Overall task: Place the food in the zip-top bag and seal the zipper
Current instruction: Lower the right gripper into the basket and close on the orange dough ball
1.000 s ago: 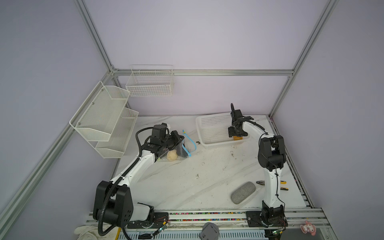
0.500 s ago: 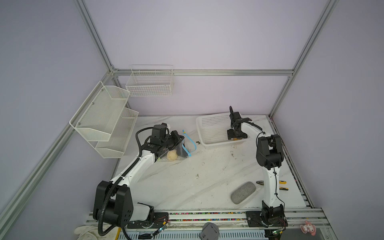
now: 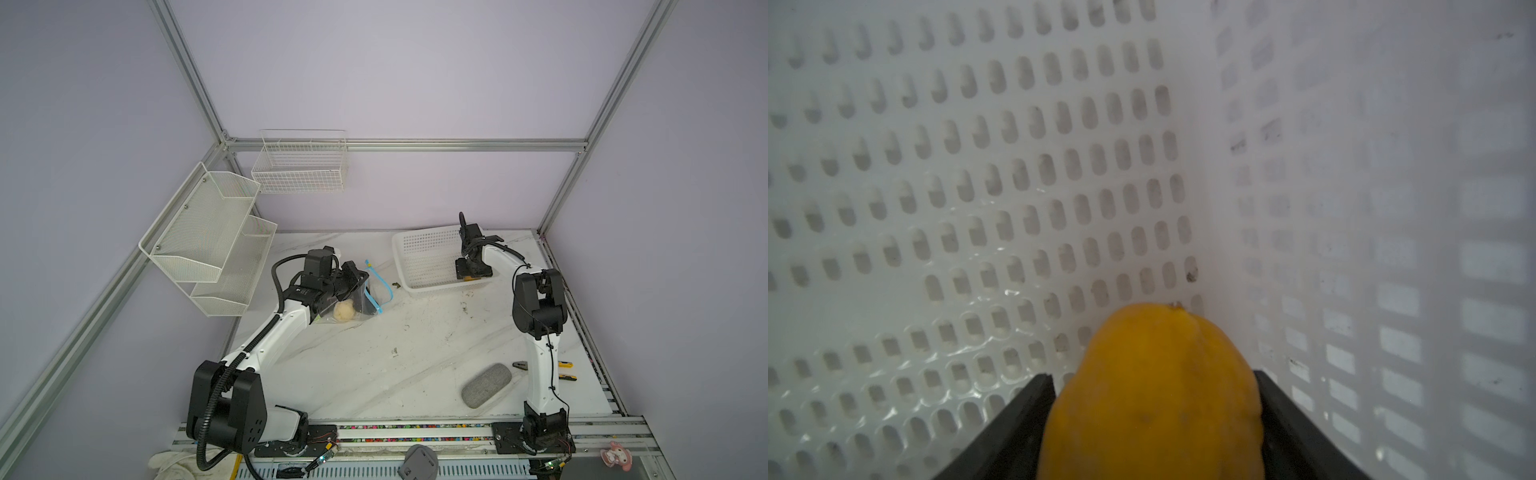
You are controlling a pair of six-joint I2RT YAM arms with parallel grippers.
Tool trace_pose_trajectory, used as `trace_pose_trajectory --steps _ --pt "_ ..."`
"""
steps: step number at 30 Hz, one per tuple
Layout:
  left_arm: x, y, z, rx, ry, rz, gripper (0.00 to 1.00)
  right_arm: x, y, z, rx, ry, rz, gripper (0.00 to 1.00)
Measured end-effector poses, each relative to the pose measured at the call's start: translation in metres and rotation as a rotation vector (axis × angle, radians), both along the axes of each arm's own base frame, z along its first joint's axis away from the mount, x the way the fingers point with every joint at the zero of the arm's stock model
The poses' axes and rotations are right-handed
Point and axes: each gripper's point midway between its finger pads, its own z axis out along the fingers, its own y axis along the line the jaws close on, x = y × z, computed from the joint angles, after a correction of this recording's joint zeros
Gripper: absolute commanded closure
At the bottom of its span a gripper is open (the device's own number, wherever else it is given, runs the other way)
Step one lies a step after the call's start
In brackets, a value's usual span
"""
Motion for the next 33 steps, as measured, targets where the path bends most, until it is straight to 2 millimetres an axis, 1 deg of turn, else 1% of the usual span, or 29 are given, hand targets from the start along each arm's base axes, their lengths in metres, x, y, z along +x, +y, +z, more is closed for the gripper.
trace_pose_trajectory --steps 5,12,33 --pt "-0.0001 -0.0003 0.0 0.0 0.0 -0.001 1.0 -0.0003 0.0022 -0.0003 0.012 0.003 0.004 0.29" --pt "-0.0001 -0.0003 0.0002 0.0 0.0 -0.001 1.0 0.0 0.0038 -0.0001 0.021 0.003 0.008 0.36" --pt "0.0 -0.0004 0.0002 0.0 -0.001 -0.001 1.0 0.0017 0.0082 0.0031 0.045 0.0 0.015 0.36"
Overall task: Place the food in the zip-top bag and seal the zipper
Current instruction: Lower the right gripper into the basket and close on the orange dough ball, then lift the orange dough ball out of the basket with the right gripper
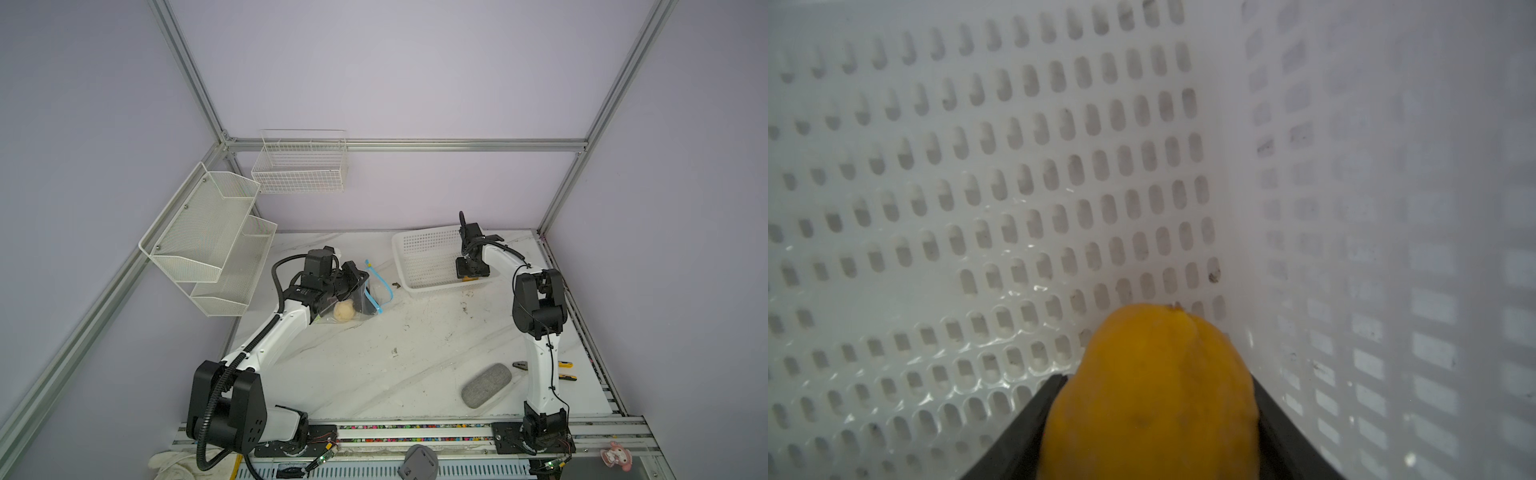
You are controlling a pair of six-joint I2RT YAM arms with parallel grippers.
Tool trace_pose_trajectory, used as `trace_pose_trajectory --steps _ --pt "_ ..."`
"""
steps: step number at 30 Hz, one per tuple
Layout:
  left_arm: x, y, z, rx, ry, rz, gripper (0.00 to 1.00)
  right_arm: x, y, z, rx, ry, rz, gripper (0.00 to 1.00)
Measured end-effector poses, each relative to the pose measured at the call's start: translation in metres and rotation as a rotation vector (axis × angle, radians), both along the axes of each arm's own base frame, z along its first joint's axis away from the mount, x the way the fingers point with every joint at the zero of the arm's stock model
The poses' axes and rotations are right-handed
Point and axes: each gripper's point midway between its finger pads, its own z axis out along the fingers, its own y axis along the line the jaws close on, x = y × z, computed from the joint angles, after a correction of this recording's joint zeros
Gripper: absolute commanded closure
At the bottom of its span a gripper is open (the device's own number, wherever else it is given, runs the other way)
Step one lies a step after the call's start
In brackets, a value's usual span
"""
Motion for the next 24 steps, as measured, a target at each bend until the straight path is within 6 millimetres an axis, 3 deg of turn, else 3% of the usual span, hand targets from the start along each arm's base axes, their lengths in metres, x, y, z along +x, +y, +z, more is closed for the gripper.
trace_pose_trajectory --steps 24 --pt "0.0 0.0 0.0 0.0 0.0 0.0 1.0 0.003 0.025 0.005 0.131 -0.002 0.049 0.36"
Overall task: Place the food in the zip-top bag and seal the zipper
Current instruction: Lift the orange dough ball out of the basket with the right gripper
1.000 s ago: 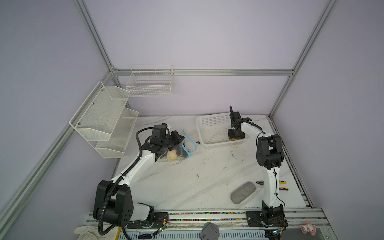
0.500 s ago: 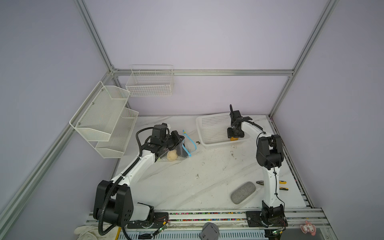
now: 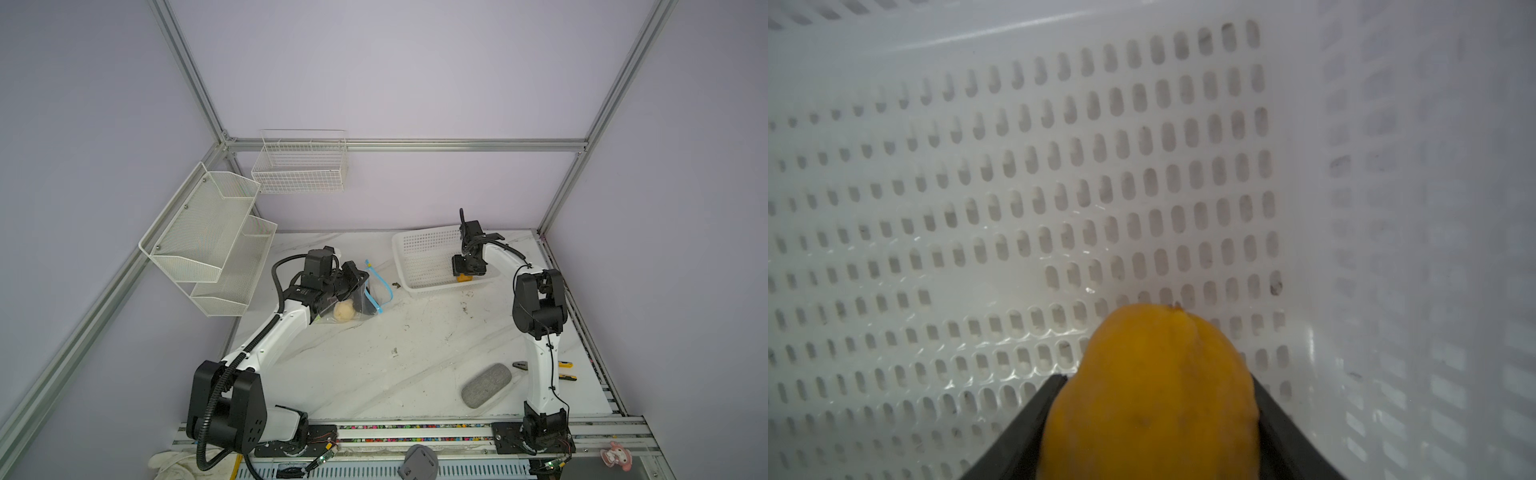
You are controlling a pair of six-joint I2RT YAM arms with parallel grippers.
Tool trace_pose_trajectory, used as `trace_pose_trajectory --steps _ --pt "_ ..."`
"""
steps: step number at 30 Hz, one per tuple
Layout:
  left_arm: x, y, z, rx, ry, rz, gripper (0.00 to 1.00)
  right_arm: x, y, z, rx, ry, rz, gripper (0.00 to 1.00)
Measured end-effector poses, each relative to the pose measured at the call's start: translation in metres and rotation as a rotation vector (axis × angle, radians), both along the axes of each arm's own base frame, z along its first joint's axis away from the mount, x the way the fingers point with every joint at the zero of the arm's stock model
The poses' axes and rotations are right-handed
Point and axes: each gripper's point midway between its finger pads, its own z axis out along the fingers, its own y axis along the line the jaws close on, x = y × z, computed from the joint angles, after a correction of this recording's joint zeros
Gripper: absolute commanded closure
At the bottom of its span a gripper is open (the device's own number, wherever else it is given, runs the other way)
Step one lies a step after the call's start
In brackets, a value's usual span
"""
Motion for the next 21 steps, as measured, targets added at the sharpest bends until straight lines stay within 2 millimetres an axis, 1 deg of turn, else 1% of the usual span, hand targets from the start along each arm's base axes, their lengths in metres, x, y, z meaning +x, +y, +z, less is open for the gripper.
trace_pose_trajectory --steps 13,15,21 --pt "0.001 0.0 -0.002 0.001 0.003 0.0 1.0 0.012 0.026 0.01 0.106 -0.061 0.04 0.36" --pt "0.001 0.0 -0.002 0.001 0.003 0.0 1.0 0.013 0.033 0.011 0.12 -0.07 0.047 0.36" --pt "0.001 0.0 -0.002 0.001 0.004 0.0 1.0 0.006 0.062 0.013 0.143 -0.079 0.097 0.36"
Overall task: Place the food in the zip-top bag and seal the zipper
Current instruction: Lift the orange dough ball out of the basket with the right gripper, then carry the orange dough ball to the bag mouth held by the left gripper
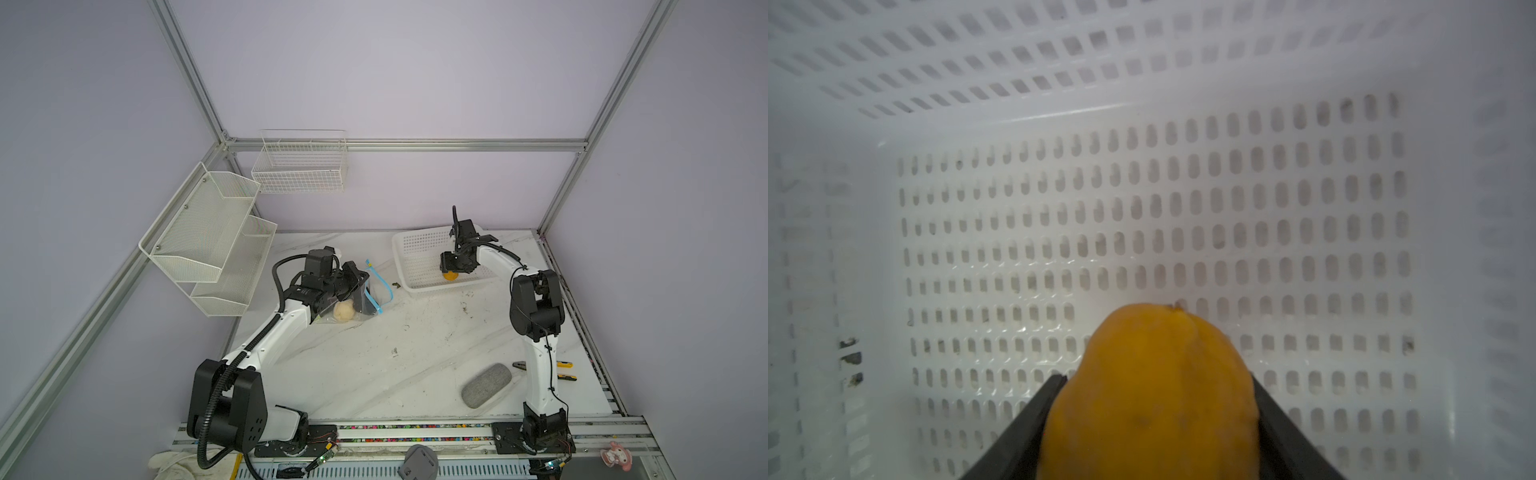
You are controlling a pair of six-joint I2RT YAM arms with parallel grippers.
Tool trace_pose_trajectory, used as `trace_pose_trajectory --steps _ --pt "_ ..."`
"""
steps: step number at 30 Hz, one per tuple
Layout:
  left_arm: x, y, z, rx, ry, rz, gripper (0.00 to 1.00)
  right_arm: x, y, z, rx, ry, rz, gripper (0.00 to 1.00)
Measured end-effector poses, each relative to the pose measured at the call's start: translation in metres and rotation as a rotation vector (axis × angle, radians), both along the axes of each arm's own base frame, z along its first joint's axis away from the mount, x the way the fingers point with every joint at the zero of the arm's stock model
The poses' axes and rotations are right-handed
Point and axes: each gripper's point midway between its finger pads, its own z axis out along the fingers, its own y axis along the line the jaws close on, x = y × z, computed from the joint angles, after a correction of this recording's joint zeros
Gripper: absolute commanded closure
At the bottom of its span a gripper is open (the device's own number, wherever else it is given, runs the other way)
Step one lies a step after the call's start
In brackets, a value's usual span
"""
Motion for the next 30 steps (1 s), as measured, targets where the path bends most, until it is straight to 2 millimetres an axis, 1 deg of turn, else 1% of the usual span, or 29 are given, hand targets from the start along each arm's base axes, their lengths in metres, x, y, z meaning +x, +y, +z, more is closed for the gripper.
trace_pose_trajectory --steps 5,9,13,16,19,24,27,30 --pt "0.0 0.0 0.0 0.0 0.0 0.0 1.0 -0.008 0.022 0.003 0.001 -0.006 0.039 0.36" --pt "0.0 0.0 0.0 0.0 0.0 0.0 1.0 -0.012 0.034 0.009 0.006 -0.016 0.057 0.36" --pt "0.0 0.0 0.0 0.0 0.0 0.0 1.0 -0.016 0.045 0.022 0.039 -0.031 0.078 0.36" --pt "0.0 0.0 0.0 0.0 0.0 0.0 1.0 -0.02 0.06 0.037 0.112 -0.054 0.108 0.37" --pt "0.0 0.0 0.0 0.0 0.0 0.0 1.0 -0.029 0.074 0.052 0.193 -0.068 0.142 0.37" --pt "0.0 0.0 0.0 0.0 0.0 0.0 1.0 -0.05 0.106 0.078 0.319 -0.091 0.22 0.38" --pt "0.0 0.0 0.0 0.0 0.0 0.0 1.0 -0.064 0.125 0.089 0.361 -0.106 0.273 0.38" --pt "0.0 0.0 0.0 0.0 0.0 0.001 1.0 -0.077 0.139 0.095 0.385 -0.124 0.313 0.39"
